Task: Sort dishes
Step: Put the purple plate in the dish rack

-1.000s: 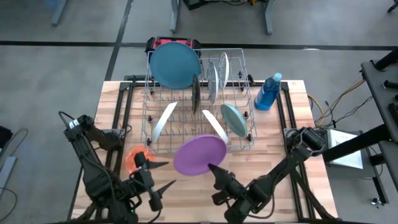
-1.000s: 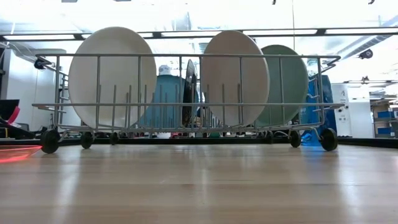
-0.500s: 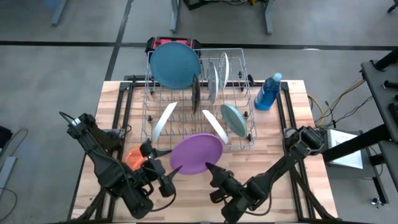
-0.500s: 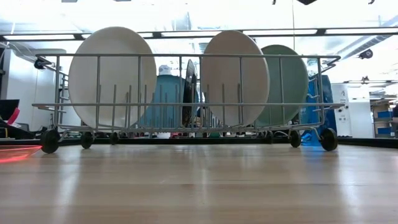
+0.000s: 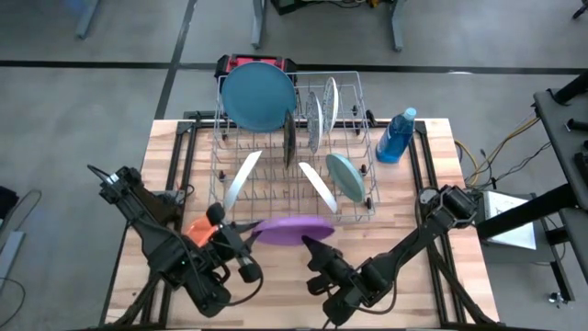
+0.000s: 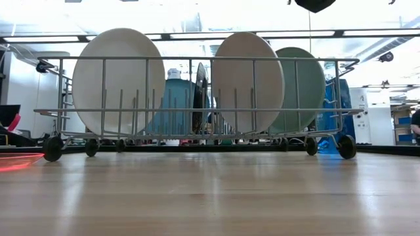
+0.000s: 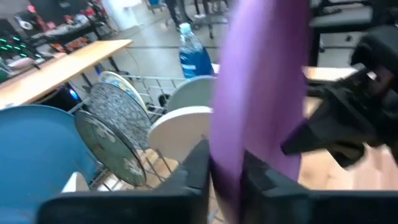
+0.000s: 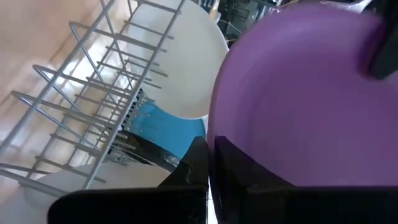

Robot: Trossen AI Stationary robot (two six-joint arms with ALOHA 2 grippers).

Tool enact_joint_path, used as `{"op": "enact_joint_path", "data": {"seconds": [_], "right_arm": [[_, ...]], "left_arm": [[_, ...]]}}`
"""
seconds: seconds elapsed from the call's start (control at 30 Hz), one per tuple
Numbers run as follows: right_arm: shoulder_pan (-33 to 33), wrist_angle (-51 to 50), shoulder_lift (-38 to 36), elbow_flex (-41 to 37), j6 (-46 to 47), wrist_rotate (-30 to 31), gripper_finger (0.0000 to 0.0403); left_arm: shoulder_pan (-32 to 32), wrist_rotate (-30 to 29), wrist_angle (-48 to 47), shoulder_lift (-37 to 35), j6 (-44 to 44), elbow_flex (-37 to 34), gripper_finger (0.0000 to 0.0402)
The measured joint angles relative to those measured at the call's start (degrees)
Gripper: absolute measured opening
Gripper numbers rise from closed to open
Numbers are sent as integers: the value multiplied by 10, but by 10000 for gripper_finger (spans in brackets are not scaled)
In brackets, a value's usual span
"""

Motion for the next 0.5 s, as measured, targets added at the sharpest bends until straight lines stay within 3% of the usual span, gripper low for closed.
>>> {"op": "enact_joint_path", "data": {"seconds": [0.07,0.23,0.5], "right_arm": [[-1,0,0,0,14,-3,0],[-4,1,0,0,120,-22,11],[-7,4,0,0,303,-20,98]], "left_arm": [[1,-13,0,0,0,0,14],[0,-37,-1,1,10,0,11],[15,-74,-10,-1,44,0,3]]}}
